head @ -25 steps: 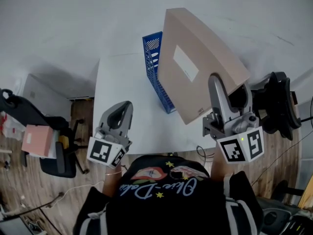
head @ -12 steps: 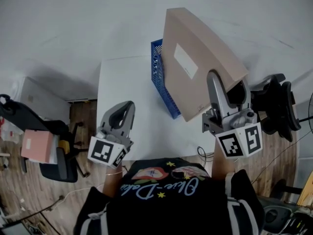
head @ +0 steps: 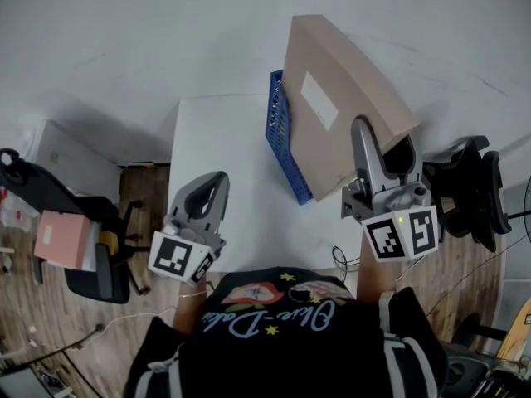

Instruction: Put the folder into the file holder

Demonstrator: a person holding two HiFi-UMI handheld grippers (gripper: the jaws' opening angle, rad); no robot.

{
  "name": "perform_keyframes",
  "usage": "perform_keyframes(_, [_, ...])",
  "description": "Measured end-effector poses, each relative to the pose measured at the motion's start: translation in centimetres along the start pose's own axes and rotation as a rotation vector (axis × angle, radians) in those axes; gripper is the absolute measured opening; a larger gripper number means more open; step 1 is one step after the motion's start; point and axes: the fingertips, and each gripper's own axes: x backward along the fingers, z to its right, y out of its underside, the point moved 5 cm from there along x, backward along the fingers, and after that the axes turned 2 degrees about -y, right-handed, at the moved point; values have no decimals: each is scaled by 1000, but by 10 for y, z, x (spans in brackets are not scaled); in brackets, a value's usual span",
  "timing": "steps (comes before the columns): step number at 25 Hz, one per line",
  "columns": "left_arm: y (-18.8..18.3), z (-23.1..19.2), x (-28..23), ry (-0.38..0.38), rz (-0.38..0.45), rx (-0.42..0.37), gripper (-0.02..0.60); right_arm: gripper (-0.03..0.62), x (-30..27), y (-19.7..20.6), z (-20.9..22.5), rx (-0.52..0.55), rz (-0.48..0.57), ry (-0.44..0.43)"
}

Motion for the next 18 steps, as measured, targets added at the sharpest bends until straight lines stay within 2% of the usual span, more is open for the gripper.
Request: perform_keyframes(18, [4,-15,6,-43,-3,10,5,273,-12,25,1,3,11,7])
